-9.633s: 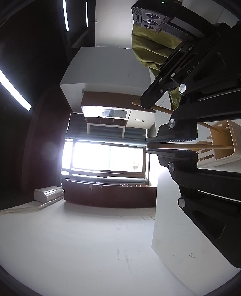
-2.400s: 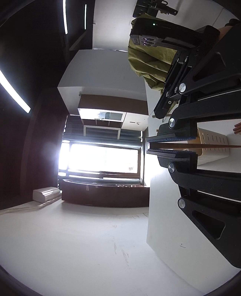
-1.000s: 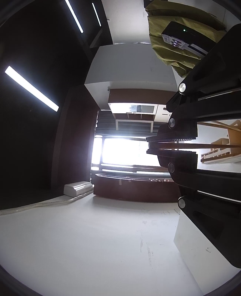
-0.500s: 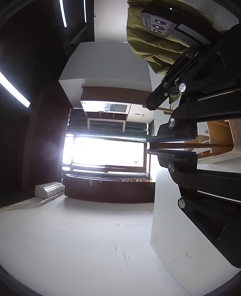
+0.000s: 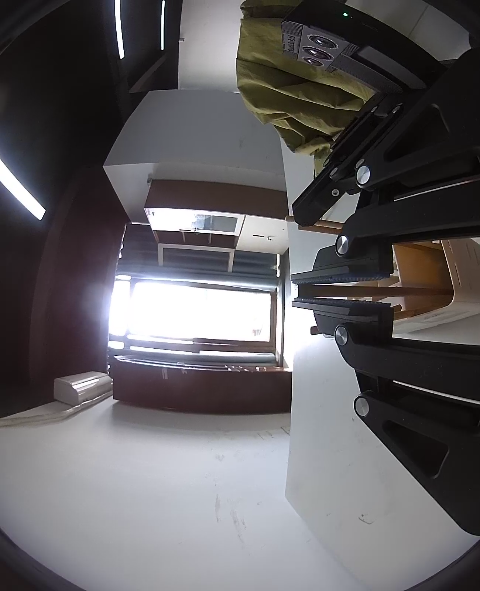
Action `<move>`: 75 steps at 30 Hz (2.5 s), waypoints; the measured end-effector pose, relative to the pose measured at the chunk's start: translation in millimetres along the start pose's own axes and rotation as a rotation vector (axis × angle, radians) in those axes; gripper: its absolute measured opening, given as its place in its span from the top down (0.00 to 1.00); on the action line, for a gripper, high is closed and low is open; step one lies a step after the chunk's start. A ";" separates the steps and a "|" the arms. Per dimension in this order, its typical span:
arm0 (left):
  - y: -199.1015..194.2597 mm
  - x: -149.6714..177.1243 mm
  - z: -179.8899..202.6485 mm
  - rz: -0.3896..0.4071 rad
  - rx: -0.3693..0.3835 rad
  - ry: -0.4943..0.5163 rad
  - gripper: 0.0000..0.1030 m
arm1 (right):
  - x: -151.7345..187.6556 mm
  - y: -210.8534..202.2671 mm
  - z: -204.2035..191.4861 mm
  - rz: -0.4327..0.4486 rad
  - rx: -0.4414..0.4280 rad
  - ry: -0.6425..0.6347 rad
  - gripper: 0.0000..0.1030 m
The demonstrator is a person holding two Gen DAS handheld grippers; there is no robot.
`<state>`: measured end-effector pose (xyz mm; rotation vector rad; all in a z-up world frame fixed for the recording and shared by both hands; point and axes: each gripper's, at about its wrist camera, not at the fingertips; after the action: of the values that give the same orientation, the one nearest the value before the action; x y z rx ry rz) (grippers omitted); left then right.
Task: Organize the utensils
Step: 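Open both tools to release the chopsticks into the holder, then withdraw both open tools and lower them toward the loose chopsticks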
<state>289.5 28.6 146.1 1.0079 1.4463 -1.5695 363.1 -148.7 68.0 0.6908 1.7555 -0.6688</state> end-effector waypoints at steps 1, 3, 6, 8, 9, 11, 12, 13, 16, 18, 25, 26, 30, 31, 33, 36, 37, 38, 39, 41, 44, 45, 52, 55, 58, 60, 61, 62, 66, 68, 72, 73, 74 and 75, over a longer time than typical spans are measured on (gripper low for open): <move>-0.2 0.7 0.1 0.000 -0.001 0.004 0.93 | 0.0 0.4 0.2 0.000 0.004 0.001 0.95; -0.7 1.0 -1.5 -0.002 0.003 0.001 0.93 | -0.6 0.3 0.4 -0.001 0.010 0.006 0.95; -2.0 0.5 -4.2 -0.009 0.007 -0.010 0.93 | 0.0 1.1 -0.4 -0.013 0.012 0.001 0.94; -5.5 -0.1 -7.1 -0.009 0.008 -0.017 0.89 | 0.0 1.0 -2.0 -0.025 0.012 -0.002 0.94; -8.0 -0.9 -8.5 -0.007 0.007 -0.022 0.88 | 0.3 1.4 -2.1 -0.038 0.012 -0.001 0.94; -13.5 -1.8 -11.5 -0.004 0.009 -0.030 0.84 | -3.9 1.9 -1.0 -0.058 0.015 0.007 0.91; -17.0 -2.2 -12.9 -0.003 0.010 -0.032 0.83 | -4.0 0.2 -1.1 -0.063 0.017 0.009 0.90; -20.0 -2.2 -13.5 -0.001 0.009 -0.036 0.82 | -3.3 -1.3 -1.4 -0.069 0.022 0.009 0.88; -29.9 -1.4 -14.7 0.001 0.006 -0.041 0.78 | -2.2 -8.9 -2.4 -0.085 0.041 0.012 0.85; -35.7 -0.2 -13.9 -0.004 0.005 -0.043 0.76 | -3.4 -14.6 -3.4 -0.089 0.056 0.019 0.85; -50.8 11.3 -6.0 -0.039 -0.012 -0.018 0.70 | -6.5 -32.5 -13.0 -0.121 0.115 0.024 0.80; -52.7 13.3 -5.7 -0.043 -0.013 -0.017 0.70 | -6.4 -35.7 -14.2 -0.126 0.115 0.025 0.76; -60.1 19.8 -3.7 -0.061 -0.024 -0.011 0.68 | -4.4 -47.4 -16.4 -0.153 0.111 0.038 0.68; -61.6 21.5 -3.1 -0.067 -0.025 -0.009 0.67 | -3.4 -50.7 -18.1 -0.157 0.125 0.031 0.68; -64.5 25.0 -1.6 -0.080 -0.031 -0.003 0.65 | -1.0 -58.8 -19.8 -0.174 0.149 0.019 0.68; -67.5 29.9 0.8 -0.104 -0.040 0.005 0.61 | -0.5 -63.6 -21.8 -0.211 0.185 0.012 0.68; -68.9 31.9 2.0 -0.113 -0.042 0.007 0.60 | -0.5 -65.1 -22.3 -0.225 0.195 0.011 0.68; -70.4 33.7 2.9 -0.118 -0.042 0.009 0.60 | -0.4 -66.6 -22.4 -0.237 0.203 0.013 0.67; -71.4 35.6 3.6 -0.123 -0.047 0.012 0.59 | 0.5 -68.5 -21.9 -0.250 0.207 0.016 0.67; -72.6 38.4 5.8 -0.140 -0.058 0.017 0.59 | 2.2 -71.2 -22.4 -0.286 0.203 0.019 0.67; -74.3 43.6 7.5 -0.169 -0.058 0.025 0.58 | 8.8 -75.8 -23.9 -0.332 0.217 0.015 0.64; -74.6 46.0 8.6 -0.178 -0.061 0.030 0.57 | 12.9 -77.0 -24.9 -0.347 0.228 0.011 0.62; -70.2 62.3 14.2 -0.260 -0.062 0.042 0.53 | 34.4 -78.8 -22.9 -0.439 0.243 0.015 0.53; -65.8 69.2 16.2 -0.295 -0.056 0.035 0.53 | 40.4 -76.8 -20.2 -0.471 0.256 0.022 0.52; -61.3 79.8 17.9 -0.326 -0.057 0.045 0.52 | 46.1 -75.6 -21.2 -0.506 0.271 0.019 0.50; -57.7 86.9 16.5 -0.351 -0.056 0.041 0.52 | 51.0 -73.0 -20.1 -0.533 0.284 0.014 0.49; -55.3 90.8 15.1 -0.365 -0.054 0.038 0.52 | 53.6 -71.7 -19.7 -0.546 0.287 0.012 0.49; -53.4 94.5 13.3 -0.378 -0.052 0.035 0.52 | 56.3 -69.8 -19.3 -0.560 0.292 0.011 0.49; -44.7 107.2 11.5 -0.430 -0.050 0.047 0.52 | 66.1 -63.7 -16.8 -0.610 0.319 0.023 0.49; -40.5 112.9 11.8 -0.452 -0.049 0.053 0.52 | 73.0 -59.2 -15.0 -0.646 0.325 0.029 0.49; -30.6 123.4 12.0 -0.496 -0.055 0.072 0.52 | 86.9 -50.3 -8.8 -0.717 0.345 0.052 0.49; -28.2 125.2 12.4 -0.506 -0.056 0.078 0.52 | 90.5 -48.2 -7.1 -0.734 0.349 0.056 0.49; -26.0 127.3 12.5 -0.514 -0.056 0.081 0.52 | 93.8 -46.2 -4.9 -0.749 0.351 0.061 0.49; -24.0 129.3 12.6 -0.522 -0.054 0.083 0.52 | 96.9 -44.6 -2.7 -0.764 0.351 0.068 0.49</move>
<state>215.4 14.9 37.6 0.6998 1.9064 -1.8487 304.6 -164.5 -19.8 0.2438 1.9804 -1.5102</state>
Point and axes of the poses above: each gripper's, at about its wrist camera, not at the fingertips, and y roughly the way its jaws point, z to its right, x to its underside, and after that the axes turned 14 degrees about -z, right-handed
